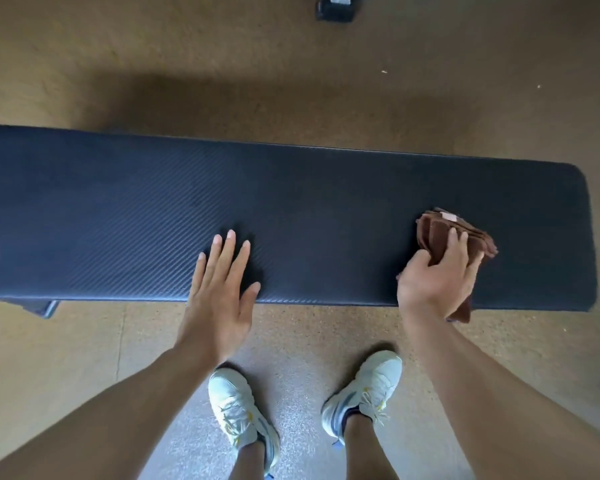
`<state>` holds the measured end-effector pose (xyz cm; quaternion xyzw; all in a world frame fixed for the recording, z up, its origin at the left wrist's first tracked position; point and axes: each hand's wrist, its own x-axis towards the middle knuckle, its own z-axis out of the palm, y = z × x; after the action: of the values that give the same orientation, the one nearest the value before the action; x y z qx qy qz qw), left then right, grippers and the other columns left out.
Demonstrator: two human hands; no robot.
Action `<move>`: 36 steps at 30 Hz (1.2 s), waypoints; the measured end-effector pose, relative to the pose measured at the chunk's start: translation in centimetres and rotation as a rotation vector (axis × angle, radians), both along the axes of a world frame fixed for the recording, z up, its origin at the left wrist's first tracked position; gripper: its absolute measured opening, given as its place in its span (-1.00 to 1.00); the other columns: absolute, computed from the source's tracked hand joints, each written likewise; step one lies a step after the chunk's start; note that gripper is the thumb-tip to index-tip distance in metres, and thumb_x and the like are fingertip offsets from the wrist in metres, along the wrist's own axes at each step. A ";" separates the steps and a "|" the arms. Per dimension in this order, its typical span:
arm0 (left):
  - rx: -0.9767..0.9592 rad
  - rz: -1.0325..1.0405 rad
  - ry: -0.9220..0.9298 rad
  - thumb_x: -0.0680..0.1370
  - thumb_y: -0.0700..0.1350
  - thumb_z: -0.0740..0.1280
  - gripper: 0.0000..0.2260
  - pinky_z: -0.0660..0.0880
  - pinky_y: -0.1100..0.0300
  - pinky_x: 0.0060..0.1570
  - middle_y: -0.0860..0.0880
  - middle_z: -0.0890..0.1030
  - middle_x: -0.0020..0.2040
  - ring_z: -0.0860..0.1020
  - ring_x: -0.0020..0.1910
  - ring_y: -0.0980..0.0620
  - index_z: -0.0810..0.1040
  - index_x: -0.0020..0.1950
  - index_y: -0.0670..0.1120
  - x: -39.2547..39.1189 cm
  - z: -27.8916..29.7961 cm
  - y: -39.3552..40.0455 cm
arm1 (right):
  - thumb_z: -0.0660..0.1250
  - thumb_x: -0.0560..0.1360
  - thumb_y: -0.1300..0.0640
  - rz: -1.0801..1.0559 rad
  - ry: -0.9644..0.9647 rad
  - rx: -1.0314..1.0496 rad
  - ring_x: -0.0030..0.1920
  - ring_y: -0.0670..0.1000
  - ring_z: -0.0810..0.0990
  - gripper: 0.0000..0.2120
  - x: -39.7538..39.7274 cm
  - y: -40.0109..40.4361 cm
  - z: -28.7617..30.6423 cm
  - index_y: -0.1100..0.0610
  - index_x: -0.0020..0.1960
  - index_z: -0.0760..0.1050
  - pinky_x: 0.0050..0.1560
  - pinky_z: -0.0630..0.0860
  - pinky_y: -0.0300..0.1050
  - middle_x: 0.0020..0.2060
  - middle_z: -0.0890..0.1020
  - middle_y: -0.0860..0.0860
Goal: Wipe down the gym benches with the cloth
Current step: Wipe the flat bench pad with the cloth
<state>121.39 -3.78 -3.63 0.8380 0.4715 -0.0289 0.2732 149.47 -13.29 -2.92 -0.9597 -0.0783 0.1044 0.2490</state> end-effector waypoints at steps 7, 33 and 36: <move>-0.083 0.159 -0.109 0.68 0.11 -0.04 -0.45 -0.11 -0.02 0.62 0.04 -0.08 0.68 -0.22 0.63 0.13 0.03 0.66 -0.03 -5.1 0.2 -1.7 | 0.27 0.53 0.14 0.534 -0.091 -0.038 0.63 0.14 0.15 -0.42 -9.8 5.6 -0.6 0.09 0.55 0.37 0.62 0.11 0.13 0.57 0.36 -0.02; 0.173 0.499 -0.274 0.69 0.11 -0.02 -0.46 -0.13 0.09 0.62 -0.01 0.07 0.66 -0.10 0.65 0.11 0.11 0.64 -0.09 -16.5 1.5 9.5 | 0.24 0.58 0.05 0.973 -0.097 -0.087 0.66 0.10 0.02 -0.39 -25.5 25.1 -0.6 -0.03 0.62 0.23 0.64 0.00 0.09 0.62 0.24 -0.11; 0.220 0.552 -0.306 0.69 0.08 0.03 -0.47 -0.05 0.00 0.62 -0.07 0.15 0.65 -0.01 0.65 0.05 0.18 0.62 -0.15 -18.4 1.4 9.6 | 0.22 0.60 0.02 1.752 -0.174 0.062 0.63 0.11 0.14 -0.46 -33.6 24.1 -1.5 0.00 0.58 0.32 0.61 0.12 0.08 0.56 0.37 -0.06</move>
<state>102.96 5.84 -2.22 0.6978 0.6345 0.2233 0.2463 115.88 10.83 -4.41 -0.5520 -0.8077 0.1820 0.0986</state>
